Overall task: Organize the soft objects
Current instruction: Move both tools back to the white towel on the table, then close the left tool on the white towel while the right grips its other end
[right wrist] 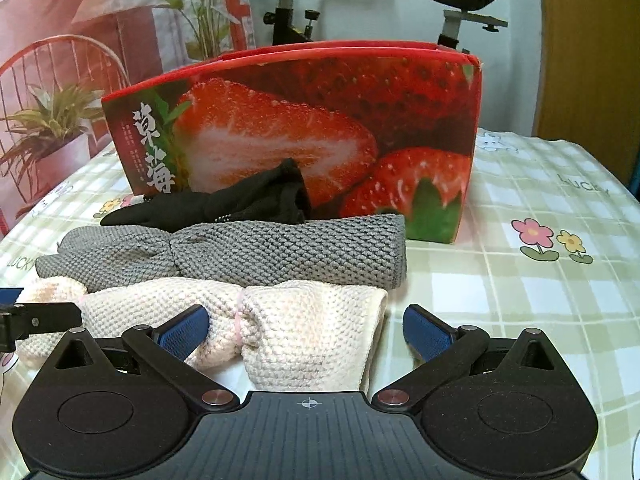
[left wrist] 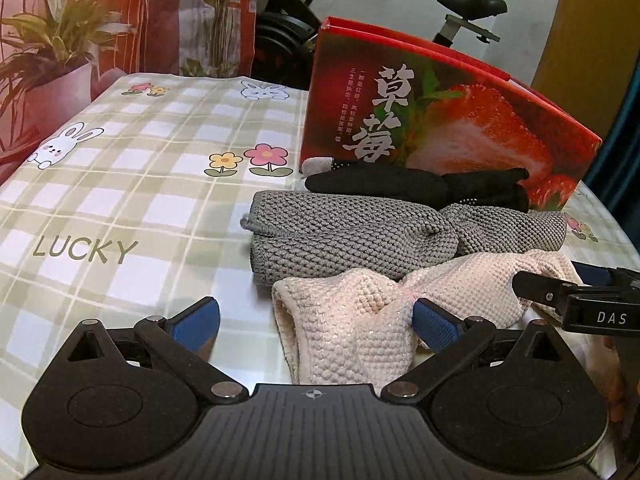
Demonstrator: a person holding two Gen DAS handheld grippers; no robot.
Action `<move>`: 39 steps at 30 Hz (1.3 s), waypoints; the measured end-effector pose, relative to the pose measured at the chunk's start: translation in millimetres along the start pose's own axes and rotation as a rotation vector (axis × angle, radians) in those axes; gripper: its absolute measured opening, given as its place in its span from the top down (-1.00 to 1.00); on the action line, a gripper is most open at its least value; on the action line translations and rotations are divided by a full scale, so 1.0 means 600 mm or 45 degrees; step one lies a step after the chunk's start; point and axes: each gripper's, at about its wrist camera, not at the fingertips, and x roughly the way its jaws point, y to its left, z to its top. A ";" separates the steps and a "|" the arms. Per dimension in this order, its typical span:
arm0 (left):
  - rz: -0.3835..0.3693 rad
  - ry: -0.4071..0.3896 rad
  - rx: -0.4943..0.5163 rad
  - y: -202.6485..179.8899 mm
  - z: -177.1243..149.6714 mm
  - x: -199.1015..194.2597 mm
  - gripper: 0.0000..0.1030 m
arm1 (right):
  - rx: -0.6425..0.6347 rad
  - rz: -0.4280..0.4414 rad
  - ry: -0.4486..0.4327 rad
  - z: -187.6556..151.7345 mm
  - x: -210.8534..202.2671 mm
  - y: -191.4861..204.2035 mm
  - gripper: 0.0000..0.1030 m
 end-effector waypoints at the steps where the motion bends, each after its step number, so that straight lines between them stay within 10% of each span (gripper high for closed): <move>1: 0.000 -0.002 0.001 0.000 -0.001 -0.001 -1.00 | -0.002 -0.001 0.000 0.000 0.000 0.001 -0.99; 15: -0.029 0.025 0.040 0.004 0.003 -0.003 -1.00 | -0.019 -0.008 0.002 0.000 0.003 0.003 -0.99; 26: -0.147 0.020 0.088 -0.006 0.002 -0.036 0.18 | -0.014 0.005 0.005 0.000 0.001 0.000 -0.99; 39: -0.184 0.011 0.067 0.008 -0.002 -0.025 0.24 | 0.027 0.140 0.033 -0.002 -0.022 -0.012 -0.71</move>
